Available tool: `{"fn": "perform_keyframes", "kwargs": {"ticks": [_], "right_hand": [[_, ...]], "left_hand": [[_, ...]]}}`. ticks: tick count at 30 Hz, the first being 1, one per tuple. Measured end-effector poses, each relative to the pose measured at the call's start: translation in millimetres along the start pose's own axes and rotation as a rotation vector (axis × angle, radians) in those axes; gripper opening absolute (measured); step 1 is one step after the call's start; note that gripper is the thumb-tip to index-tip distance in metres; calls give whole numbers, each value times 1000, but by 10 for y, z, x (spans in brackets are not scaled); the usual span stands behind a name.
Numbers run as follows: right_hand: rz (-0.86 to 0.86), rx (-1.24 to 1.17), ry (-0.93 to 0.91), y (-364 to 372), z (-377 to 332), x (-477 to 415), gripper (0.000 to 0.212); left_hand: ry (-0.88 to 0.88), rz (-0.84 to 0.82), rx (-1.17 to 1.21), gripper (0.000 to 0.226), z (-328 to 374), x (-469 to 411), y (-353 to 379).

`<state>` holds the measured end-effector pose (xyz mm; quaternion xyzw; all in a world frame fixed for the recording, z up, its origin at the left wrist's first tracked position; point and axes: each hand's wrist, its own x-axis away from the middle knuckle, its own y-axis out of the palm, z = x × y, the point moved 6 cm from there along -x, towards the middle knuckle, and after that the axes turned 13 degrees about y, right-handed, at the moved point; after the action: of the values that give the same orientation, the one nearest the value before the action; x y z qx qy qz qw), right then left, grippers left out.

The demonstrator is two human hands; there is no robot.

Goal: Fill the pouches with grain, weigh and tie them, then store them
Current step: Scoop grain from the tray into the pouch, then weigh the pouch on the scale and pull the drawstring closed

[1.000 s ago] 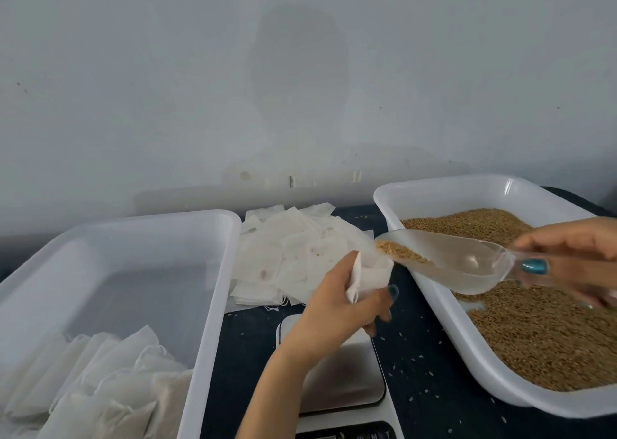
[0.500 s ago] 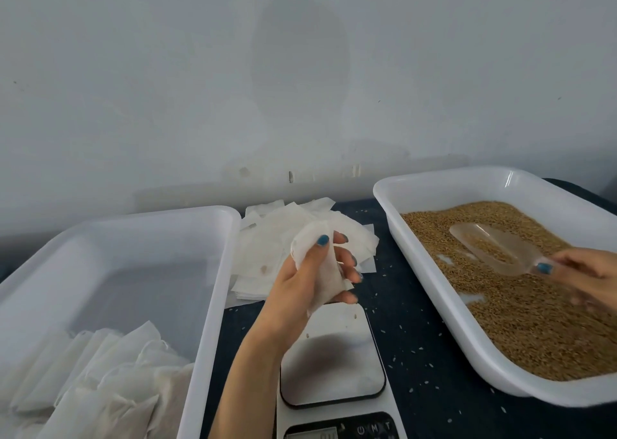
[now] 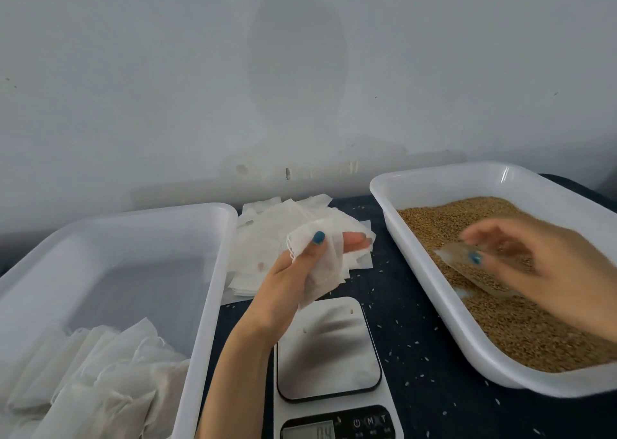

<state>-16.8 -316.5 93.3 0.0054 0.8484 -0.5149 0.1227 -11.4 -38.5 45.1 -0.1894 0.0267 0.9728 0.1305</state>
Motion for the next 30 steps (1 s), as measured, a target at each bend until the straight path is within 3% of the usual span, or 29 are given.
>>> {"fn": "perform_keyframes", "kwargs": {"ticks": [2, 7, 11, 13, 16, 21, 24, 27, 30], "right_hand": [[-86, -201, -58, 102, -479, 83, 31], [-185, -304, -72, 602, -1036, 54, 61], [-158, -509, 0, 972, -1073, 26, 36], [-118, -523, 34, 1128, -1021, 35, 34], [-85, -535, 79, 1322, -939, 64, 38], [-46, -395, 105, 1563, -847, 140, 17], [31, -383, 80, 1545, -815, 154, 35], [81, -418, 63, 1503, -777, 143, 26], [80, -441, 68, 1536, -706, 123, 22]], "left_hand": [[8, -61, -50, 45, 54, 9, 83], [9, -21, -32, 28, 96, 82, 170], [21, -36, -66, 34, 22, 196, 200], [22, 10, -159, 37, -56, 245, 146], [-12, 86, -396, 34, -174, 316, 8], [-160, 59, -807, 42, -433, 452, -197], [-86, 64, -799, 35, -419, 437, -228], [-21, 136, -716, 19, -359, 408, -270], [-71, 189, -627, 35, -409, 425, -303]]}}
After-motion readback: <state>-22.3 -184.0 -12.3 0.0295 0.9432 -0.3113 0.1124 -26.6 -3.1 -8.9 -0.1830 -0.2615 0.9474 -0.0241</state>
